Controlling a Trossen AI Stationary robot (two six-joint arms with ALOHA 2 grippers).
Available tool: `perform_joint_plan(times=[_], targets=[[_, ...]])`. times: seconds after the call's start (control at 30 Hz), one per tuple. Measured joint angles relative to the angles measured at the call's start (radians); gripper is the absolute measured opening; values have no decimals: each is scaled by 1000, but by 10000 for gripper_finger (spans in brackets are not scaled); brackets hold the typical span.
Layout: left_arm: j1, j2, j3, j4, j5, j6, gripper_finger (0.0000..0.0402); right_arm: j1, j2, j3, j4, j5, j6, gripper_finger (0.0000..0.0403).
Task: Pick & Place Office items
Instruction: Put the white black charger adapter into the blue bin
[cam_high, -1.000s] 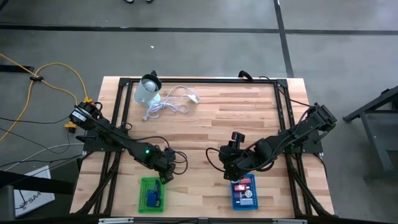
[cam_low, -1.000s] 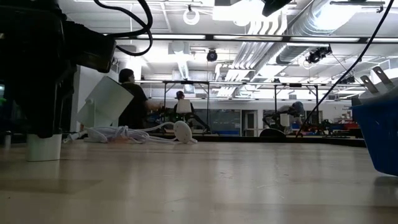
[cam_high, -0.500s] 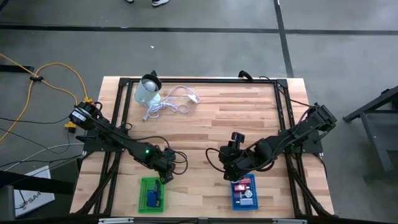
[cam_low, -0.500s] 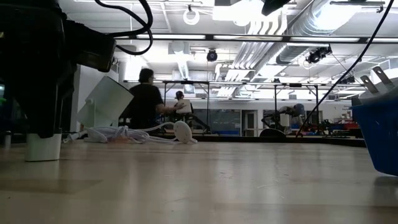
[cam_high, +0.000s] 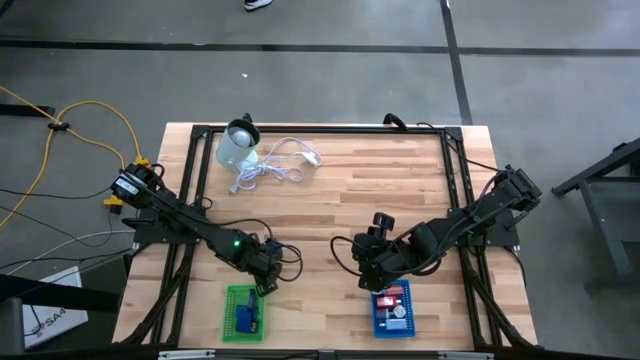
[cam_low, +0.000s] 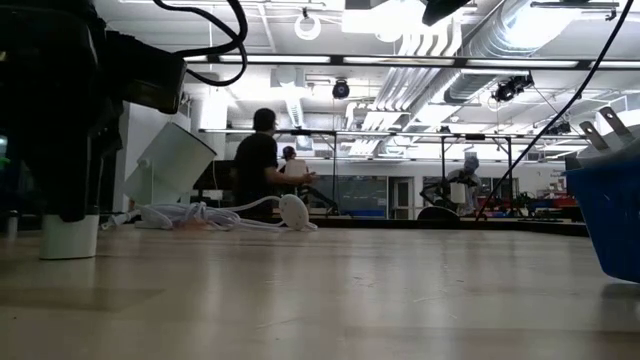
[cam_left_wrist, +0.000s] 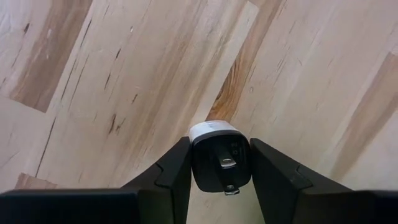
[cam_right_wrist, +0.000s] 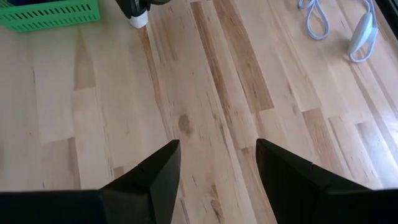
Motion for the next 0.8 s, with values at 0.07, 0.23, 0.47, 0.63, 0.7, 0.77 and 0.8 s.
perform_joint_plan(times=[0.07,0.23,0.47,0.63,0.7,0.77,0.8], targets=[[2,-6,0,-1,0,16,127,0,0,0,0,0,0,197],[2,-38,0,13,-25,50,127,0,0,0,0,0,0,197],[2,-106,0,93,-58,144,127,0,0,0,-1,0,0,197],[2,-166,0,168,-94,225,127,0,0,0,-1,0,0,197],[2,-183,0,206,-119,265,127,0,0,0,-1,0,0,197],[2,-195,0,241,-146,317,127,0,0,0,-1,0,0,197],[2,-198,0,265,-160,346,127,0,0,0,-1,0,-1,197]])
